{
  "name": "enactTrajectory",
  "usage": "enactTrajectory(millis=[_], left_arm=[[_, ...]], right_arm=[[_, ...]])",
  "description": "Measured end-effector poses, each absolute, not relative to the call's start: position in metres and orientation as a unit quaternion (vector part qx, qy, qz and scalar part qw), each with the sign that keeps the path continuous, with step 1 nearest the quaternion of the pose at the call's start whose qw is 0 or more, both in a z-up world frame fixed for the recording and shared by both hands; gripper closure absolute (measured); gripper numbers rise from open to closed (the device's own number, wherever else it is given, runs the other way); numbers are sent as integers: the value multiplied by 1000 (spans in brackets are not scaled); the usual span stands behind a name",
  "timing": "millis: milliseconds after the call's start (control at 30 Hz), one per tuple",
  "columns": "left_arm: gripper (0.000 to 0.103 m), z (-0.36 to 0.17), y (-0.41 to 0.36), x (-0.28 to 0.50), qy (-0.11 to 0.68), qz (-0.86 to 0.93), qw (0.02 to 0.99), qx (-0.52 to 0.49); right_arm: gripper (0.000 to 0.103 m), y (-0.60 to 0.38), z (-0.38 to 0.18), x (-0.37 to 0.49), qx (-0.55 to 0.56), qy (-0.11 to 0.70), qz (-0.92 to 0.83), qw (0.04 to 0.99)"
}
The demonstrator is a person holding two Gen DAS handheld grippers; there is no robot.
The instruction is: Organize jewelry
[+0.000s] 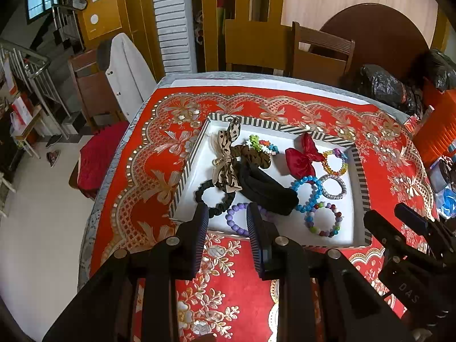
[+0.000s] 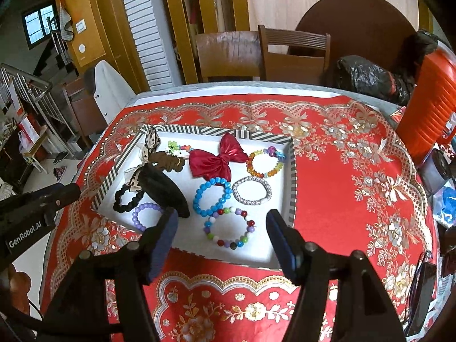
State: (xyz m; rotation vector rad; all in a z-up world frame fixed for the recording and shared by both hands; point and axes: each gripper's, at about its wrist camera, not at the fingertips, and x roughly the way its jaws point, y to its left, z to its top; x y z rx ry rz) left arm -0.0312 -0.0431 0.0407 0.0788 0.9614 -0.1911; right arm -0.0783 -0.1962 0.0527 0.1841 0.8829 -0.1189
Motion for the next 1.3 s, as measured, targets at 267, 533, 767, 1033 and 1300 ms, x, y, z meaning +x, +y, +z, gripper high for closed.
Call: enactTrajectory(millis=[267,533,767,1033,1300], left_arm=[[89,43,-43,-36,460,-93,882,38],[89,45,-42,-42,462,-93,881,38],[89,44,-41,-43,463,-93,881,38],[89,41,-40,-42,464,-107,879,26],[89,43,-46,-42,456,-112,882,33]], right_arm=[[35,-194,55,-82,85,425,-54,899],[35,-193,55,-85,87,426,-52,899],[35,-193,56,-86,86,426,-51,899],[35,-192,55,-88,86,428,-48,898],[35,-203,52,-89,92,430,-56,896]])
